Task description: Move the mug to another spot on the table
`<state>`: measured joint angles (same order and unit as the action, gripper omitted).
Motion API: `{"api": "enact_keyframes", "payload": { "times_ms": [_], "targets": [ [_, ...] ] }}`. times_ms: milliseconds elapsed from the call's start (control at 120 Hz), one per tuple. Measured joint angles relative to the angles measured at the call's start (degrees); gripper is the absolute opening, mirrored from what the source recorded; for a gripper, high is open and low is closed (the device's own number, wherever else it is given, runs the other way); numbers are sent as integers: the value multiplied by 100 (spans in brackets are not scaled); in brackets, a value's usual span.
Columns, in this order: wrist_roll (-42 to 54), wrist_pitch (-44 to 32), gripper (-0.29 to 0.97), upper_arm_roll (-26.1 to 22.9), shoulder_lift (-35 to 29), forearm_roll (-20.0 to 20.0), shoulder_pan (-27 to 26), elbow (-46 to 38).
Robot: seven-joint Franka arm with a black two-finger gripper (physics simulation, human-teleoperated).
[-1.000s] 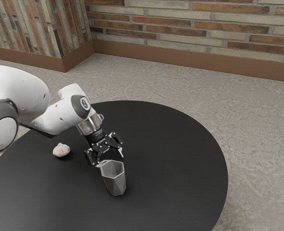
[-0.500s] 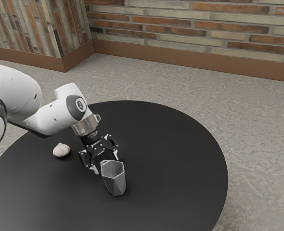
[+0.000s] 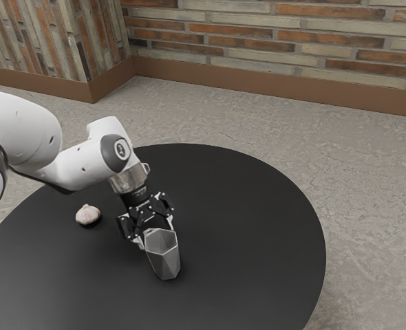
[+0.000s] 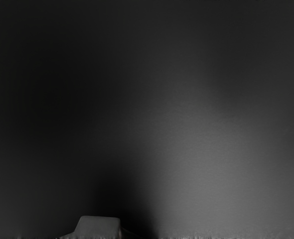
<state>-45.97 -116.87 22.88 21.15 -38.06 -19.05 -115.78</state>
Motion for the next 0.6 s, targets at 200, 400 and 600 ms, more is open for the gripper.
{"api": "enact_keyframes", "payload": {
  "times_ms": [200,400,600],
  "targets": [
    [-460,124,68,85,-210,-4,-2,-225],
    [-823,117,68,86,-451,-30,-148,-523],
    [-1101,92,68,92,-559,-37,-178,-671]
  ]
}}
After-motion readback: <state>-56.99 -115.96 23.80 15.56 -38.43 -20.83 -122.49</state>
